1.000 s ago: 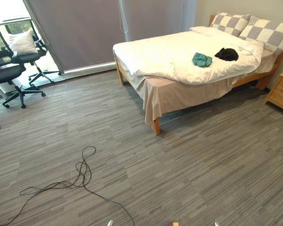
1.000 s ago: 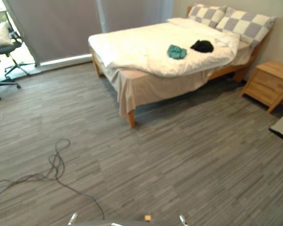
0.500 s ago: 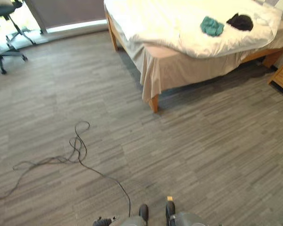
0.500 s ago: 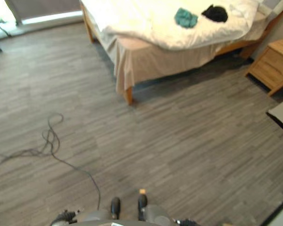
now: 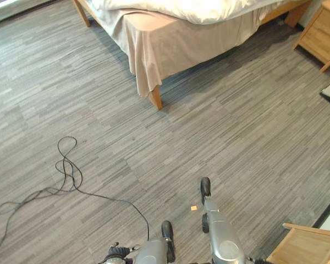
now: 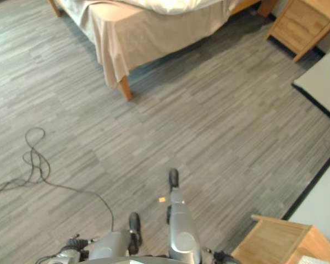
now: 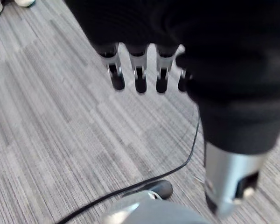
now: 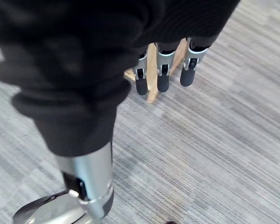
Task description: Tidy up the quilt and then pick up the clothes from the bed and put them into the laundry hamper.
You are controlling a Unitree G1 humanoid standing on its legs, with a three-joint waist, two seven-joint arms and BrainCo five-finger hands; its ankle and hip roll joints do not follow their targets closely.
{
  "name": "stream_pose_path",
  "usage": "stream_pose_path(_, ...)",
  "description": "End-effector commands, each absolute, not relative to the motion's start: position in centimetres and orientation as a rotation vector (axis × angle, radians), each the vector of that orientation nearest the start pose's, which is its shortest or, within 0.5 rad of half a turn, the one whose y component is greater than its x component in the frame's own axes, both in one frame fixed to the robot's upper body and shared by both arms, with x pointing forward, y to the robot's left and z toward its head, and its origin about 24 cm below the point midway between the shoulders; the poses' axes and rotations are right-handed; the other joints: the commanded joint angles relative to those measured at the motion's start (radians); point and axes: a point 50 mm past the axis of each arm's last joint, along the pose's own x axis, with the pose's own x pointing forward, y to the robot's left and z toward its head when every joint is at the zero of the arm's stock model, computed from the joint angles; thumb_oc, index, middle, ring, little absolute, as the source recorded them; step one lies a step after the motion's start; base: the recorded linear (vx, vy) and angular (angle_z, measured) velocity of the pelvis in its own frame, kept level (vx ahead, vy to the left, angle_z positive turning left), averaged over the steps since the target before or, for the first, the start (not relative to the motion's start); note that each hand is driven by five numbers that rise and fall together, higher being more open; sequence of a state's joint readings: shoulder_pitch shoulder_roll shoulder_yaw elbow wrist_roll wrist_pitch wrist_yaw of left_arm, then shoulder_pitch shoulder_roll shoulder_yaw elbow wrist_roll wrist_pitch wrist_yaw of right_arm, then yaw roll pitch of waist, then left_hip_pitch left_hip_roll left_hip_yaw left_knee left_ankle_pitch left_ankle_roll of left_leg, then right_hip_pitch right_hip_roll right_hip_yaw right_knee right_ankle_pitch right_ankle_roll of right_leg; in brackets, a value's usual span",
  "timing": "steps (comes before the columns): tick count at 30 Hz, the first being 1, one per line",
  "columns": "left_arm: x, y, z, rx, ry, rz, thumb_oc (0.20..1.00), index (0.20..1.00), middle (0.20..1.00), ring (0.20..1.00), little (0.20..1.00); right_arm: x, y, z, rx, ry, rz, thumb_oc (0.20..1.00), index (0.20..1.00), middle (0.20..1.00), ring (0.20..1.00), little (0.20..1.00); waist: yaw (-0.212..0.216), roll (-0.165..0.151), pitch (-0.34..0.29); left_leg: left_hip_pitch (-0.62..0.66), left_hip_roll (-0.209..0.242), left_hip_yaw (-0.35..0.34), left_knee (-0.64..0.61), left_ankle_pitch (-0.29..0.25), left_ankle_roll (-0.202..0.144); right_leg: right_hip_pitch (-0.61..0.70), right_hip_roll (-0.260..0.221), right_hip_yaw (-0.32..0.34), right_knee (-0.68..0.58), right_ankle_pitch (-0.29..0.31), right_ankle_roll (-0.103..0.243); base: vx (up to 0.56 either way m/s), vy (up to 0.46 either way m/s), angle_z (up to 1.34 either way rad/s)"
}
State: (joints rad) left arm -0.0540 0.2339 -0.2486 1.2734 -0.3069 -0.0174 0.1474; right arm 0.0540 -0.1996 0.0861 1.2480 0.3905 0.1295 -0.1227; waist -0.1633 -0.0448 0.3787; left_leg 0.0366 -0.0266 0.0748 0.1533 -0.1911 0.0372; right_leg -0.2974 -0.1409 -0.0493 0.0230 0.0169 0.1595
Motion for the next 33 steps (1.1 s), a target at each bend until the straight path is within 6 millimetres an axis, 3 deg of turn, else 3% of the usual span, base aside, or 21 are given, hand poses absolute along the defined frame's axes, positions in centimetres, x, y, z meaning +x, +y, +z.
stream_pose_path(1, 7.3, 21.4, -16.9, 0.165, 1.258, 0.197, 1.000, 1.000, 1.000, 1.000, 1.000, 4.5, -24.0, -16.9, -0.083, 1.432, -0.340, 1.000, 1.000, 1.000, 1.000, 1.000, -0.020, 0.051, -0.059, 0.158, -0.014, 0.030, 0.108, -0.136, -0.003, -0.023, 0.019, -0.006, 0.013, 0.125, 0.003, 0.74, -0.275, 0.12)
stream_pose_path(3, 6.9, 21.4, -17.0, 0.160, 1.281, 0.181, 1.000, 1.000, 1.000, 1.000, 1.000, 4.3, -24.2, -16.8, -0.094, 1.424, -0.337, 1.000, 1.000, 1.000, 1.000, 1.000, -0.026, 0.065, -0.075, 0.180, 0.012, 0.028, 0.146, -0.103, -0.025, -0.022, 0.027, 0.000, 0.054, 0.115, -0.011, 0.58, -0.229, 0.02)
stream_pose_path(5, 5.9, 21.0, -17.1, 0.164, 1.292, 0.155, 1.000, 1.000, 1.000, 1.000, 1.000, 4.9, -24.5, -16.7, -0.072, 1.350, -0.358, 1.000, 1.000, 1.000, 1.000, 1.000, -0.034, 0.081, -0.109, 0.191, 0.063, 0.047, 0.242, 0.020, -0.068, 0.001, 0.049, -0.016, 0.087, 0.093, -0.045, 0.60, -0.257, 0.13)
stream_pose_path(6, 5.7, 20.7, -17.2, 0.148, 1.287, 0.170, 1.000, 1.000, 1.000, 1.000, 1.000, 5.8, -24.7, -16.4, -0.077, 1.304, -0.357, 1.000, 1.000, 1.000, 1.000, 1.000, -0.038, 0.084, -0.125, 0.154, 0.085, 0.044, 0.336, 0.117, -0.092, 0.028, 0.073, -0.007, 0.077, 0.083, -0.069, 0.55, -0.256, 0.11)
stream_pose_path(7, 5.8, 20.6, -17.2, 0.132, 1.280, 0.180, 1.000, 1.000, 1.000, 1.000, 1.000, 6.3, -24.9, -16.2, -0.083, 1.277, -0.356, 1.000, 1.000, 1.000, 1.000, 1.000, -0.035, 0.082, -0.127, 0.121, 0.099, 0.043, 0.407, 0.149, -0.097, 0.049, 0.086, -0.001, 0.075, 0.074, -0.085, 0.40, -0.203, 0.10)
stream_pose_path(8, 5.9, 20.5, -17.2, 0.125, 1.277, 0.184, 1.000, 1.000, 1.000, 1.000, 1.000, 6.5, -25.0, -16.2, -0.087, 1.265, -0.354, 1.000, 1.000, 1.000, 1.000, 1.000, -0.035, 0.076, -0.130, 0.102, 0.101, 0.042, 0.433, 0.165, -0.098, 0.055, 0.085, 0.002, 0.074, 0.072, -0.092, 0.38, -0.208, -0.06)
stream_pose_path(9, 6.6, 20.2, -17.1, 0.103, 1.254, 0.180, 1.000, 1.000, 1.000, 1.000, 1.000, 7.8, -25.6, -15.7, -0.095, 1.190, -0.361, 1.000, 1.000, 1.000, 1.000, 1.000, -0.008, 0.059, -0.119, -0.028, 0.085, 0.023, 0.555, 0.172, -0.085, 0.108, 0.092, 0.011, 0.066, 0.054, -0.117, 0.39, -0.191, -0.02)
stream_pose_path(10, 7.0, 20.0, -17.1, 0.108, 1.245, 0.166, 1.000, 1.000, 1.000, 1.000, 1.000, 8.8, -25.9, -15.3, -0.083, 1.137, -0.369, 1.000, 1.000, 1.000, 1.000, 1.000, 0.018, 0.048, -0.107, -0.124, 0.049, -0.001, 0.571, 0.155, -0.066, 0.144, 0.092, 0.021, 0.061, 0.042, -0.122, 0.51, -0.197, 0.02)
stream_pose_path(12, 7.2, 19.9, -17.0, 0.117, 1.248, 0.169, 1.000, 1.000, 1.000, 1.000, 1.000, 10.6, -25.8, -14.8, -0.054, 1.048, -0.359, 1.000, 1.000, 1.000, 1.000, 1.000, 0.050, 0.035, -0.095, -0.230, 0.006, -0.016, 0.474, 0.150, -0.037, 0.185, 0.095, 0.039, 0.057, 0.021, -0.118, 0.37, -0.064, -0.01)
stream_pose_path(13, 7.0, 20.3, -17.0, 0.124, 1.261, 0.190, 1.000, 1.000, 1.000, 1.000, 1.000, 12.1, -25.4, -14.3, -0.042, 0.991, -0.334, 1.000, 1.000, 1.000, 1.000, 1.000, 0.076, 0.029, -0.075, -0.277, 0.002, -0.005, 0.330, 0.158, -0.026, 0.223, 0.107, 0.052, 0.056, -0.008, -0.114, 0.43, -0.004, -0.21)
stream_pose_path(16, 5.9, 20.9, -17.2, 0.127, 1.308, 0.218, 1.000, 1.000, 1.000, 1.000, 1.000, 13.3, -24.3, -14.2, -0.078, 0.983, -0.274, 1.000, 1.000, 1.000, 1.000, 1.000, 0.139, 0.040, -0.055, -0.376, 0.008, -0.013, -0.045, 0.273, -0.051, 0.320, 0.153, 0.084, 0.055, -0.081, -0.123, 0.56, 0.052, -0.27)
stream_pose_path(19, 4.6, 20.5, -17.5, 0.099, 1.345, 0.237, 1.000, 1.000, 1.000, 1.000, 1.000, 12.4, -24.0, -14.8, -0.132, 1.046, -0.253, 1.000, 1.000, 1.000, 1.000, 1.000, 0.189, 0.038, -0.041, -0.418, 0.007, -0.067, -0.174, 0.286, -0.055, 0.408, 0.144, 0.132, 0.059, -0.138, -0.109, 0.61, 0.131, -0.54)
stream_pose_path(22, 4.2, 20.4, -17.6, 0.100, 1.360, 0.255, 1.000, 1.000, 1.000, 1.000, 1.000, 12.1, -23.9, -15.0, -0.162, 1.069, -0.267, 1.000, 1.000, 1.000, 1.000, 1.000, 0.210, 0.040, -0.054, -0.409, 0.027, -0.036, -0.163, 0.263, -0.055, 0.455, 0.106, 0.103, 0.104, -0.193, -0.078, 0.52, 0.154, -1.03)
stream_pose_path(23, 3.7, 20.8, -17.5, 0.135, 1.368, 0.252, 1.000, 1.000, 1.000, 1.000, 1.000, 11.2, -24.1, -15.3, -0.145, 1.108, -0.299, 1.000, 1.000, 1.000, 1.000, 1.000, 0.232, 0.031, -0.091, -0.396, 0.041, 0.006, -0.118, 0.256, -0.053, 0.530, 0.046, 0.043, 0.167, -0.202, -0.049, 0.72, 0.185, -0.83)
stream_pose_path(25, 4.1, 21.2, -17.4, 0.147, 1.328, 0.250, 1.000, 1.000, 1.000, 1.000, 1.000, 10.4, -23.8, -15.5, -0.127, 1.090, -0.307, 1.000, 1.000, 1.000, 1.000, 1.000, 0.240, 0.026, -0.121, -0.364, 0.032, 0.020, -0.077, 0.260, -0.026, 0.494, -0.018, -0.035, 0.381, -0.119, -0.007, 0.63, 0.172, -0.29)
stream_pose_path(26, 4.1, 21.2, -17.4, 0.148, 1.326, 0.249, 1.000, 1.000, 1.000, 1.000, 1.000, 10.4, -23.8, -15.4, -0.126, 1.087, -0.308, 1.000, 1.000, 1.000, 1.000, 1.000, 0.239, 0.028, -0.123, -0.358, 0.032, 0.023, -0.077, 0.259, -0.023, 0.485, -0.023, -0.045, 0.419, -0.105, -0.006, 0.51, 0.238, -0.13)
stream_pose_path(27, 4.5, 21.3, -17.3, 0.153, 1.309, 0.250, 1.000, 1.000, 1.000, 1.000, 1.000, 10.7, -23.5, -15.3, -0.122, 1.048, -0.312, 1.000, 1.000, 1.000, 1.000, 1.000, 0.230, 0.046, -0.128, -0.303, 0.022, 0.044, -0.078, 0.250, -0.001, 0.397, -0.071, -0.092, 0.598, -0.009, -0.009, 0.39, 0.238, -0.32)
stream_pose_path(28, 4.7, 21.5, -17.2, 0.150, 1.295, 0.266, 1.000, 1.000, 1.000, 1.000, 1.000, 11.3, -23.2, -15.1, -0.132, 1.021, -0.302, 1.000, 1.000, 1.000, 1.000, 1.000, 0.225, 0.052, -0.129, -0.269, 0.016, 0.055, -0.079, 0.241, 0.009, 0.340, -0.114, -0.114, 0.646, 0.014, -0.019, 0.44, 0.252, -0.31)
stream_pose_path(30, 5.5, 22.3, -16.9, 0.121, 1.257, 0.313, 1.000, 1.000, 1.000, 1.000, 1.000, 13.0, -22.4, -14.5, -0.142, 0.954, -0.271, 1.000, 1.000, 1.000, 1.000, 1.000, 0.222, 0.052, -0.123, -0.213, 0.016, 0.070, -0.082, 0.219, 0.012, 0.283, -0.161, -0.154, 0.573, 0.002, -0.031, 0.40, -0.011, -0.12)
stream_pose_path(31, 6.2, 23.0, -16.7, 0.116, 1.227, 0.330, 1.000, 1.000, 1.000, 1.000, 1.000, 14.1, -22.1, -14.1, -0.133, 0.921, -0.261, 1.000, 1.000, 1.000, 1.000, 1.000, 0.213, 0.055, -0.113, -0.188, 0.026, 0.055, -0.085, 0.207, 0.004, 0.248, -0.132, -0.161, 0.472, -0.037, -0.041, 0.40, -0.222, -0.08)
stream_pose_path(33, 7.4, 24.1, -16.2, 0.102, 1.179, 0.375, 1.000, 1.000, 1.000, 1.000, 1.000, 15.4, -21.8, -13.6, -0.138, 0.885, -0.233, 1.000, 1.000, 1.000, 1.000, 1.000, 0.200, 0.053, -0.094, -0.145, 0.037, 0.023, -0.086, 0.185, -0.003, 0.195, -0.105, -0.154, 0.309, -0.042, -0.048, 0.21, -0.246, 0.14)
